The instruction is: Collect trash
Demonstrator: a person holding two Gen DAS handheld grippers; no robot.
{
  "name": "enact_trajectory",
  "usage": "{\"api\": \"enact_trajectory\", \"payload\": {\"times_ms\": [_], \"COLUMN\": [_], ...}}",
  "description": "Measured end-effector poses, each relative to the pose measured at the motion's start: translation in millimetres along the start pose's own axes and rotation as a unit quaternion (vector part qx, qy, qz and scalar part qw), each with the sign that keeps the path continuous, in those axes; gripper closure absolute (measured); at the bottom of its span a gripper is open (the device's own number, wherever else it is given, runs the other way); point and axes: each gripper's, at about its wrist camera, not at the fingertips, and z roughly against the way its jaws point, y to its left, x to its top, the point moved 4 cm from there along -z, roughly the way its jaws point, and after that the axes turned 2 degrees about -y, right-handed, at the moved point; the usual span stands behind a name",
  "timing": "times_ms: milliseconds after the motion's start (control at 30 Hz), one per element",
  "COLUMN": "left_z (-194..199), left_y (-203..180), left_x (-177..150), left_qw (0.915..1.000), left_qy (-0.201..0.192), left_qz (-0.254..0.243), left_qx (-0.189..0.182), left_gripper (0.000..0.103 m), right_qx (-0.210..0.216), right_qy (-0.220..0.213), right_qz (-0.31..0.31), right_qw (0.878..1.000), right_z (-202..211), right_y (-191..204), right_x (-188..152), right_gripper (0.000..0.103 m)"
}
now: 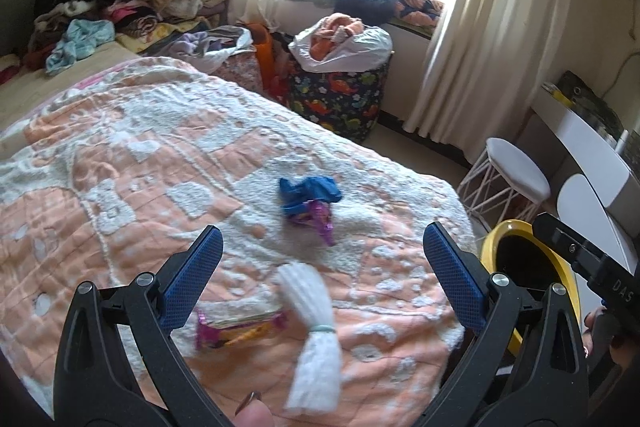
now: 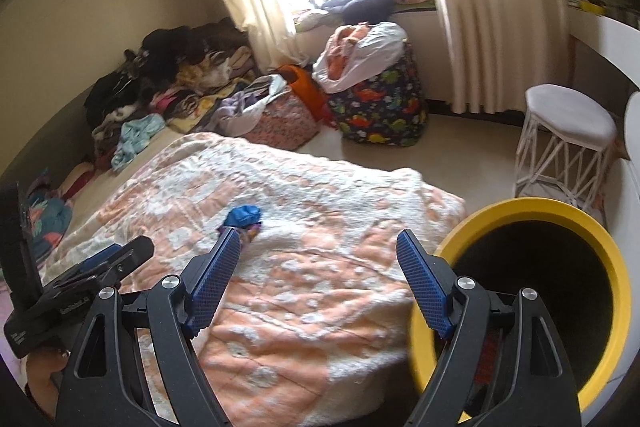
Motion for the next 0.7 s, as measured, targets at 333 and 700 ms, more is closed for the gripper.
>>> {"api": "enact_trajectory", "payload": {"times_ms": [333,700], "left_z": [4.5,-3.8], "left_y": [42.6,84.4], "left_x": [-3.7,-21.2], "left_qw": [0.9994,0.9972], "left_qy": [0.004,0.028], "left_qz": [0.018,0.047], "left_qx": [0.031,0.051], "left_gripper": [0.011,0.011], "right_qx": [0.044,0.06], "right_qy": [0.039,0.079], "right_qz": [0.034,0.063], "right_qw": [0.998,0.993], "right_z": [-45.1,-87.2], "right_y": [48.2,74.9], "right_x": [-3.0,-16.2], "right_gripper": [0.025,0.026]}}
